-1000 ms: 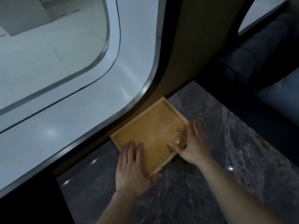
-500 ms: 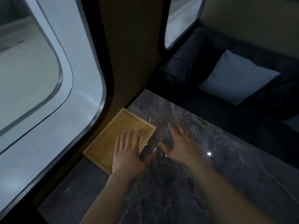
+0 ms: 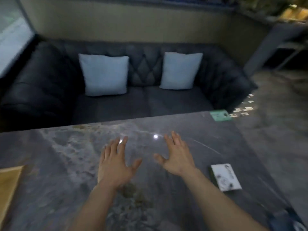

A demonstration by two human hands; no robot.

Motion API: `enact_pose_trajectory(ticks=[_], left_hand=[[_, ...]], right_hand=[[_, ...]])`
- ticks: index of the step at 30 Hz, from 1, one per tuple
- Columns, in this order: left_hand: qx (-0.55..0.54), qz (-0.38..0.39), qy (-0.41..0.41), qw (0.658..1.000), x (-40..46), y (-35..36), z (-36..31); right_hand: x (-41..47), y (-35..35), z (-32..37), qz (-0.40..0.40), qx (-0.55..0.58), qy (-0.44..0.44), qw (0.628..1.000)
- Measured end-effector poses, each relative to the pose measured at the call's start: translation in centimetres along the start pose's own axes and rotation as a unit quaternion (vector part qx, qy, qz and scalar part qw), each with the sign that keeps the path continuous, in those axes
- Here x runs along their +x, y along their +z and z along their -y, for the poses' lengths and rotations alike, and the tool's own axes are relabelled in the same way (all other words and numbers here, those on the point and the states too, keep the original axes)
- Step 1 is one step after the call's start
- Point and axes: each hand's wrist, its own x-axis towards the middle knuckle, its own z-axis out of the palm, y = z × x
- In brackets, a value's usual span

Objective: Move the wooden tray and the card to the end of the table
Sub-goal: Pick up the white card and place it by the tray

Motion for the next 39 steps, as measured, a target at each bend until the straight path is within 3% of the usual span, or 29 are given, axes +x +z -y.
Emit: enact_pose_trajectory(ticks=[8,15,19,26,34,39], left_hand=[[-0.073,0.109,0.012,0.991,-0.1,12.9,-17.9],[-0.256,0.226,-0.119,0.932,-2.0,21.9,-26.5],[-0.317,0.223,-0.182,0.904,-2.4,24.8,-28.0],[-0.378,0.265,-0.266,0.846,-2.8,26.3,-29.0],[-0.412,0.245,-0.263,0.837,-2.5,24.0,-27.3],[-0.44,0.192,-0.258,0.839,-1.6,19.3,-22.0]], right_hand=[[-5.7,-3.6,-21.6,-0.03,0.052,0.161,0.985],[-8.3,-2.1,-30.5,-0.01,0.183,0.275,0.944],[-8.4,-0.8,-32.0,-0.026,0.289,0.31,0.905],[-8.2,1.1,-32.4,0.027,0.332,0.334,0.881],[-7.1,1.0,-29.8,0.013,0.337,0.316,0.887],[-4.2,0.8,-23.4,0.016,0.335,0.254,0.907]])
